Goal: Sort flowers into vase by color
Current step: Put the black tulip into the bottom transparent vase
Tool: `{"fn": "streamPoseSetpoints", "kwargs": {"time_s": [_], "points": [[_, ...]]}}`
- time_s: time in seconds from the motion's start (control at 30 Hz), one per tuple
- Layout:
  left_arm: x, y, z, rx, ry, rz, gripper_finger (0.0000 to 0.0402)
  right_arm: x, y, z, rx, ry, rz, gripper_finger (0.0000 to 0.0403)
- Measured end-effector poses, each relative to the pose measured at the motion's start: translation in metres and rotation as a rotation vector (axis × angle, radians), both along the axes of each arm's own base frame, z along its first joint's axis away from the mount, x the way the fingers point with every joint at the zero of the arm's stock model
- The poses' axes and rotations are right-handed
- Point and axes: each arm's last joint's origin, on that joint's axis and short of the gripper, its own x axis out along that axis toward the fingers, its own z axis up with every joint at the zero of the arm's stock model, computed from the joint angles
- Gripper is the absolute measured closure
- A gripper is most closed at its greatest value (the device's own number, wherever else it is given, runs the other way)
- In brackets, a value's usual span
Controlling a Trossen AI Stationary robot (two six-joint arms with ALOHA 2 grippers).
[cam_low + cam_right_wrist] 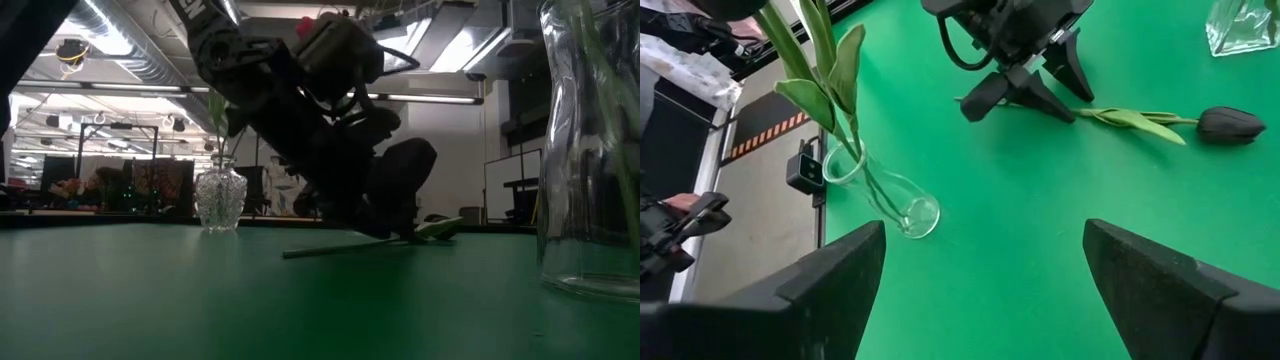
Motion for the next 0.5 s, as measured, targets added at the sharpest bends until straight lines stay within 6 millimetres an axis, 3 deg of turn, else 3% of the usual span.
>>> {"fn": "streamPoseSetpoints", "kwargs": {"time_s": [0.17, 0.5], "points": [[-0.0027, 0.0001, -0.0024, -0.014, 0.035, 0.007, 0.0275, 0.0005, 0.0006, -0.0004, -0.005, 0.001, -0.002, 0.0063], [-0.0024, -0.0021, -0.0019, -0.032, 0.026, -0.001, 0.0393, 0.0007, 0.0007, -0.0004, -0.008, -0.001, -0.005, 0.0063]]}}
